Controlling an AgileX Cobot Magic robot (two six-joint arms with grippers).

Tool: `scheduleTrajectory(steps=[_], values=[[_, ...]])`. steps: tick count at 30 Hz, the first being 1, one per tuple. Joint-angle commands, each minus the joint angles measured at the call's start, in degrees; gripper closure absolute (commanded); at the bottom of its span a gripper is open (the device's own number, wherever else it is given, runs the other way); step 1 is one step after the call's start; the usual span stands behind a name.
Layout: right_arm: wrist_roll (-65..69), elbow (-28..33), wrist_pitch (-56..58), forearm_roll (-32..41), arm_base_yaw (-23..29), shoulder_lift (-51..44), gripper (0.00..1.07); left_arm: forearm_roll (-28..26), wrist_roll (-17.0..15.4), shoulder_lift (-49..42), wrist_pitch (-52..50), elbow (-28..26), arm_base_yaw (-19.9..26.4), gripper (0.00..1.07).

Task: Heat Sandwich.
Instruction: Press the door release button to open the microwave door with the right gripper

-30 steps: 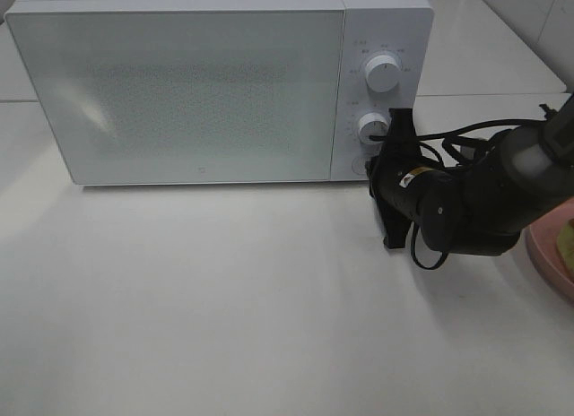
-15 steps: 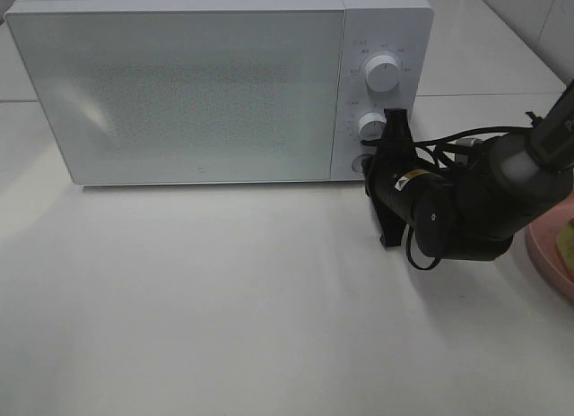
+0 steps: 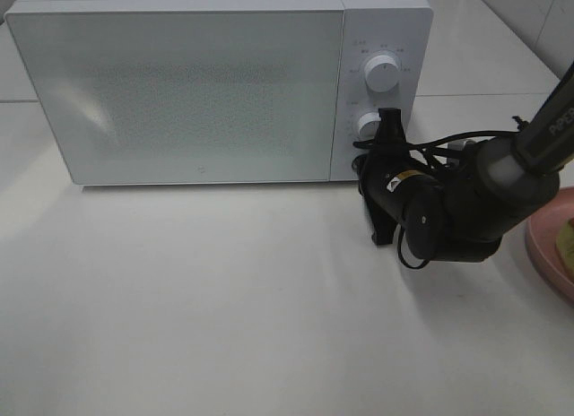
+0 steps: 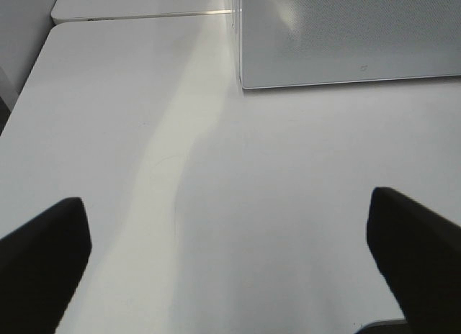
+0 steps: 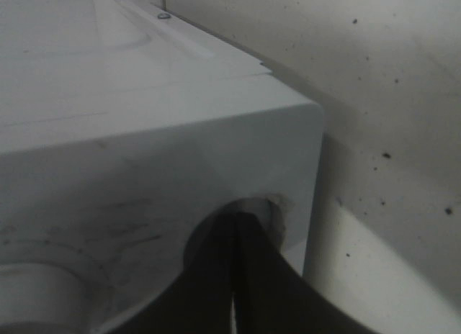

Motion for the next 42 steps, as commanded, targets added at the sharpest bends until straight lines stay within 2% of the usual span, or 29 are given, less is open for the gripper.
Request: scheduleTrajectory(steps=[1,6,26,35,42], values=[[-1.32,-5.16,-12.89,0.23,-1.09,0.63,1.07,-0.46,0.00,-1.32,-0.74,0.17,-0.34,0.05],[-3.32,-7.05,-13.92,1.32,-1.09,0.92,1.07,-0.46,0.00,-1.32,-0.74,0.17,-0.34,0.05],[-3.21,-6.99,-9.34,2.23,-1.09,0.92,1.06,-0.46,0.00,-1.32,-0.74,0.17,-0.34,0.05],[-2.75,-6.36,-3.67,1.15,-1.03,-0.23,1.05,-0.46,0.00,-1.32,-0.74,0.17,-0.34,0.05],[-2.35,-3.50,3.38,0.63,-1.03,-2.01,1.05,-0.46,0.00,-1.32,-0.74,0.17,-0.34,0.05]])
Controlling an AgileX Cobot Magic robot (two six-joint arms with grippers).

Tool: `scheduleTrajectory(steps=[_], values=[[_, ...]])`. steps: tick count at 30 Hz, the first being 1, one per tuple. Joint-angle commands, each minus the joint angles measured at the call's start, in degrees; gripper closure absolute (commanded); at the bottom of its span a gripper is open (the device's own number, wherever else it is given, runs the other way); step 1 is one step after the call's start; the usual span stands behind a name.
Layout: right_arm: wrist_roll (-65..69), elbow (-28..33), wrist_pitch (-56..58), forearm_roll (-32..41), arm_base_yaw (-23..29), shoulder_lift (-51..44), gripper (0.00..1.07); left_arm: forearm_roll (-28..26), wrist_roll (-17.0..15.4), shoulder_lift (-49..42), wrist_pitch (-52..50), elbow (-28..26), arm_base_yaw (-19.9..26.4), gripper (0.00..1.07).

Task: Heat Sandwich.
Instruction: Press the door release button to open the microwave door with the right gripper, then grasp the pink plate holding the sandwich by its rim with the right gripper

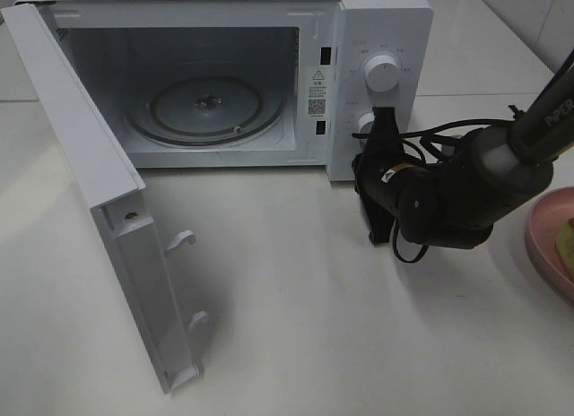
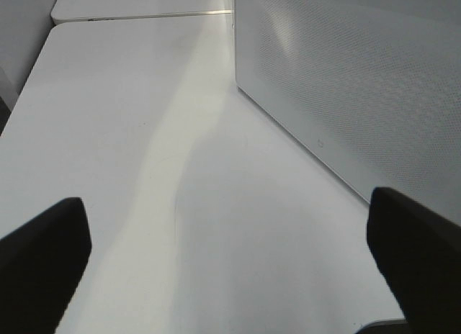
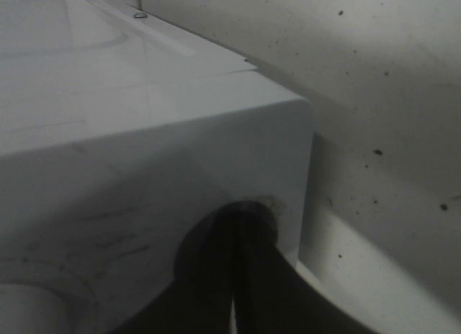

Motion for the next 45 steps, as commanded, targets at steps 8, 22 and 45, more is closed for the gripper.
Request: scheduleTrajectory(steps=[8,22,45], values=[[-0.63,1.26,2.58,-3.90,-1.15,-3.67,1.05,-0.46,0.00,-1.32,-0.74,0.17,-0.34,0.05],[-7.05,7.28,12.83,-5.27,-1.15,-10.71,1.05,-0.46,0.00,-1.32,-0.74,0.17,-0.34,0.05],[-50.31,10.54,46.64,-9.34,-1.20,-24.18,1.03,-0.46,0.00,-1.32,-0.74,0.17,-0.34,0.05]])
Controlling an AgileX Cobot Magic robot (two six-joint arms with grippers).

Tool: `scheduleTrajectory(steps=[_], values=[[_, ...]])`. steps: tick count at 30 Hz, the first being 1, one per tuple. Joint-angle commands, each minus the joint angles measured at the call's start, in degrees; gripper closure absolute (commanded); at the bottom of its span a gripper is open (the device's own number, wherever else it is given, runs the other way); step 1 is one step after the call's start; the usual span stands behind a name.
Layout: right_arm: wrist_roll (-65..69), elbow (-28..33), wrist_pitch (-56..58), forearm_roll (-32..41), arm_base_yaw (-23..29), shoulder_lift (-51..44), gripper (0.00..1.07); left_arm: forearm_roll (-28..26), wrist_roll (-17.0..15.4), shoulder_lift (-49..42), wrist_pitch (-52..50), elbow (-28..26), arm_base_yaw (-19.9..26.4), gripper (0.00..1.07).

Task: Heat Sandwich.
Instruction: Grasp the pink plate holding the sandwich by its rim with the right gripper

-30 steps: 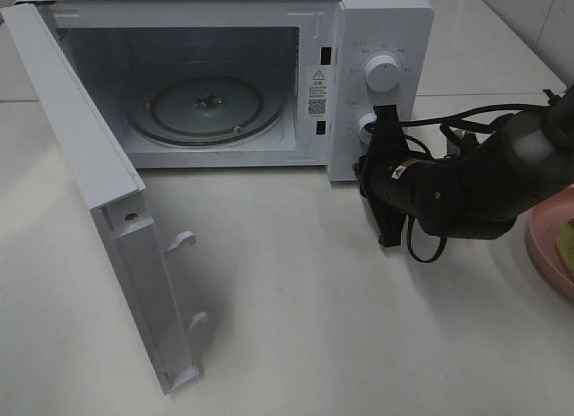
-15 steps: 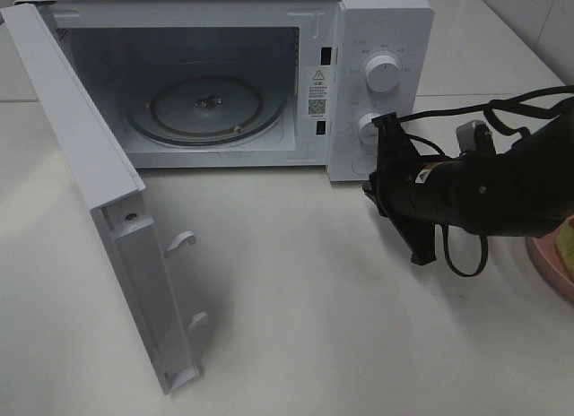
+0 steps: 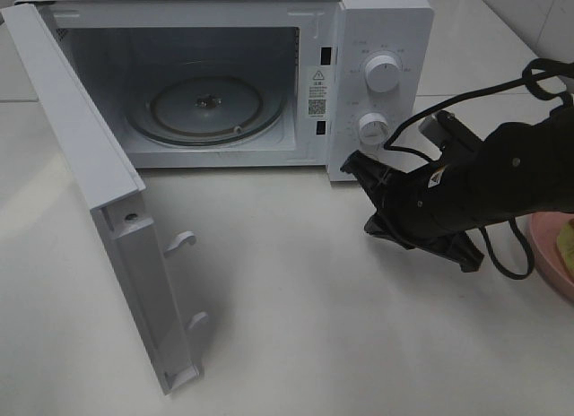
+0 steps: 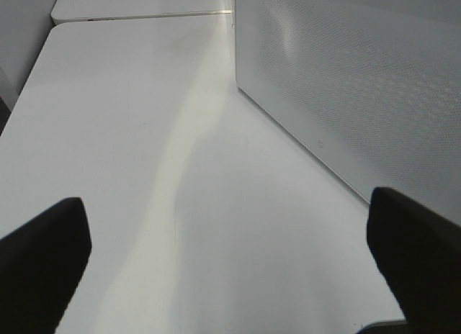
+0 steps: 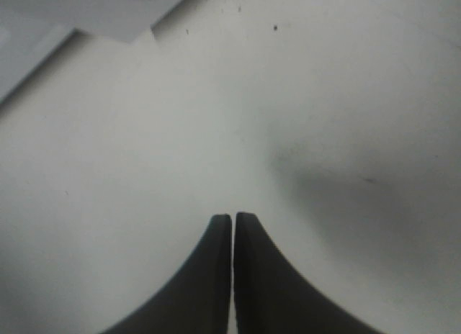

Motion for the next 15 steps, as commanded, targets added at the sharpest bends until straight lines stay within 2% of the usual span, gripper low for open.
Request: scheduleTrajectory(steps=[1,7,10,15], values=[[-11.40,-0.11,6.53,-0.23,-0.34,-1.49,1.03,-0.46,0.00,-1.32,-0.74,0.17,-0.34,0.05],[-30.54,-0.11,17.53,-3.32,-0.34,-4.53,1.03,-0.46,0.00,-1.32,-0.74,0.17,-0.34,0.05],[-34.38,-0.11,19.88,-4.47,-0.34,-5.50,1.03,-0.46,0.00,-1.32,-0.74,0.17,-0.34,0.05],[-39.36,-0.97,27.33,-6.19,-3.84,-8.37,1.01,-0.46,0.00,-1.32,-0.74,0.17,-0.34,0.05]])
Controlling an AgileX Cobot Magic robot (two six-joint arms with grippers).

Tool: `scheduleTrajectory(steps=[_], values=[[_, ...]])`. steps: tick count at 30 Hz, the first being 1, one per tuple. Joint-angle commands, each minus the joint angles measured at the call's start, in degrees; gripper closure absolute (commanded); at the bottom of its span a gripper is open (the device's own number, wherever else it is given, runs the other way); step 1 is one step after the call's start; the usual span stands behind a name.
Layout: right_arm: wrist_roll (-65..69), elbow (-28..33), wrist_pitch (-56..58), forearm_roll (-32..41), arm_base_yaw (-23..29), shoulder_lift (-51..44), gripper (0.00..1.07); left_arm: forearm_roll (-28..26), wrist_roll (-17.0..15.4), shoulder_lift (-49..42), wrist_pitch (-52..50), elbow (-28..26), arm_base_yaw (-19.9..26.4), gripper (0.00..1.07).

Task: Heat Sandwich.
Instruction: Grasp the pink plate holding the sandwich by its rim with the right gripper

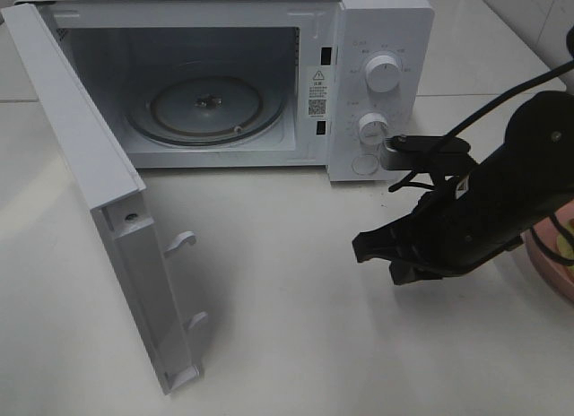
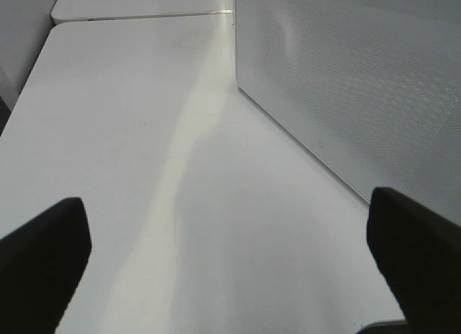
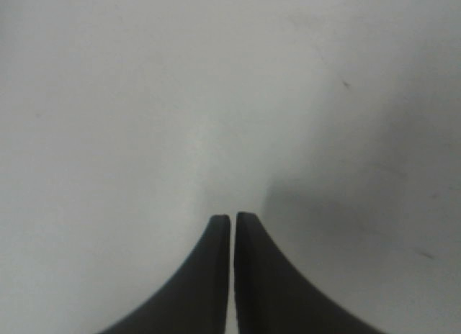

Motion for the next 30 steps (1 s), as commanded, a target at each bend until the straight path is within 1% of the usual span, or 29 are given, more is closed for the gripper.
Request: scheduleTrajectory(steps=[1,3,4,6,8,9,10,12,13,14,15,17,18,19,21,22,23,24,25,26,27,28,29,30], values=[[-2.41,-1.43,6.30,-2.23,-3.38,-2.52,1.00,-0.46,0.00,-1.32,-0.74,0.17,-0.34,0.05],[-2.41,-2.41,9.57,-4.01,-5.21,-3.90,1.00,-0.46,0.00,-1.32,-0.74,0.17,-0.34,0.05],[-2.41,-2.41,9.57,-4.01,-5.21,-3.90,1.00,-0.46,0.00,-1.32,-0.74,0.17,-0.34,0.05],[-2.41,-3.95,14.67,-7.45,-8.31,-5.56,0.99,-0.46,0.00,-1.32,-0.74,0.17,-0.34,0.05],[-2.41,-5.27,18.45,-9.34,-10.49,-6.59,0.98,-0.46,0.00,-1.32,-0.74,0.17,-0.34,0.05],[-2.41,-5.27,18.45,-9.34,-10.49,-6.59,0.98,-0.46,0.00,-1.32,-0.74,0.17,-0.34,0.05],[-2.35,-6.42,21.54,-10.60,-12.49,-7.39,0.97,-0.46,0.00,-1.32,-0.74,0.17,-0.34,0.05],[-2.35,-7.28,23.61,-11.75,-14.55,-8.02,0.96,-0.46,0.00,-1.32,-0.74,0.17,-0.34,0.05],[-2.35,-7.28,23.61,-11.75,-14.55,-8.02,0.96,-0.46,0.00,-1.32,-0.74,0.17,-0.34,0.05],[-2.35,-8.25,25.32,-12.38,-17.07,-8.14,0.95,-0.46,0.00,-1.32,-0.74,0.17,-0.34,0.05],[-2.35,-8.71,26.13,-12.61,-18.28,-8.14,0.94,-0.46,0.00,-1.32,-0.74,0.17,-0.34,0.05],[-2.35,-9.63,27.04,-13.41,-20.11,-8.14,0.92,-0.46,0.00,-1.32,-0.74,0.17,-0.34,0.05],[-2.35,-9.63,27.04,-13.41,-20.11,-8.14,0.92,-0.46,0.00,-1.32,-0.74,0.17,-0.34,0.05],[-2.35,-10.31,27.22,-13.81,-21.60,-8.14,0.89,-0.46,0.00,-1.32,-0.74,0.17,-0.34,0.05],[-2.35,-10.60,27.04,-14.73,-22.75,-8.14,0.84,-0.46,0.00,-1.32,-0.74,0.17,-0.34,0.05],[-2.35,-10.60,26.13,-15.30,-23.49,-8.14,0.74,-0.46,0.00,-1.32,-0.74,0.17,-0.34,0.05],[-2.35,-10.60,26.13,-15.30,-23.49,-8.14,0.74,-0.46,0.00,-1.32,-0.74,0.17,-0.34,0.05],[-2.35,-10.60,25.67,-15.30,-23.84,-8.14,0.69,-0.46,0.00,-1.32,-0.74,0.17,-0.34,0.05],[-2.35,-10.60,25.27,-15.30,-23.95,-8.14,0.62,-0.46,0.00,-1.32,-0.74,0.17,-0.34,0.05],[-2.35,-10.60,24.87,-15.58,-23.95,-8.14,0.53,-0.46,0.00,-1.32,-0.74,0.17,-0.34,0.05],[-2.41,-10.60,24.06,-16.44,-23.95,-8.14,0.33,-0.46,0.00,-1.32,-0.74,0.17,-0.34,0.05],[-2.41,-10.60,24.06,-16.44,-23.95,-8.14,0.33,-0.46,0.00,-1.32,-0.74,0.17,-0.34,0.05],[-2.41,-10.60,23.78,-16.67,-23.95,-8.14,0.25,-0.46,0.00,-1.32,-0.74,0.17,-0.34,0.05],[-2.46,-10.60,23.38,-16.90,-23.95,-8.14,0.14,-0.46,0.00,-1.32,-0.74,0.17,-0.34,0.05]])
